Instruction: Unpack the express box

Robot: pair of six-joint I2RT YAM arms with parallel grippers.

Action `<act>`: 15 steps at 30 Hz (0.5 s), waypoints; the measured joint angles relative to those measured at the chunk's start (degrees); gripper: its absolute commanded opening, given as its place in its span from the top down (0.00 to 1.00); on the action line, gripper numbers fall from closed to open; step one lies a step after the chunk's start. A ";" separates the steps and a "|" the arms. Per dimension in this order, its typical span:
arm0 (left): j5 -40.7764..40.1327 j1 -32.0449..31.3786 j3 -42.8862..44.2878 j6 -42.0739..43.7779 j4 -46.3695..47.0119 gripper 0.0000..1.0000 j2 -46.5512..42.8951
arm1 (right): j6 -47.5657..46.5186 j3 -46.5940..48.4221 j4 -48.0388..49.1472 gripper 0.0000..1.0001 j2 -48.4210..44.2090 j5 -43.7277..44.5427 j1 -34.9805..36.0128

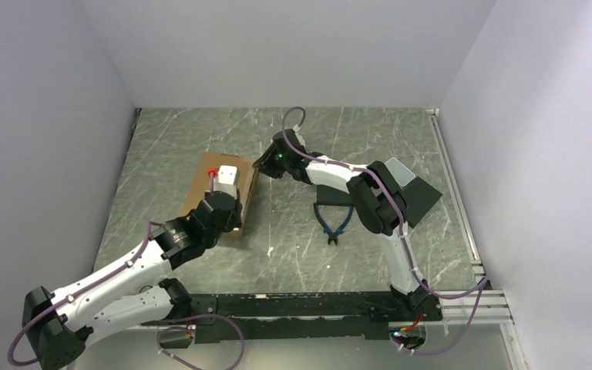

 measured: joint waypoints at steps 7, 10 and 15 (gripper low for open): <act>-0.22 -0.33 3.93 1.40 2.14 1.00 3.58 | -7.93 0.48 -1.09 0.38 0.00 0.28 -0.59; -1.29 -0.35 6.38 4.26 3.10 1.00 6.14 | -13.14 0.50 -2.47 0.28 -0.81 -0.02 -0.92; -2.82 -0.35 14.29 10.10 2.73 1.00 9.03 | -24.59 1.14 -8.39 0.22 -6.19 -2.10 -1.73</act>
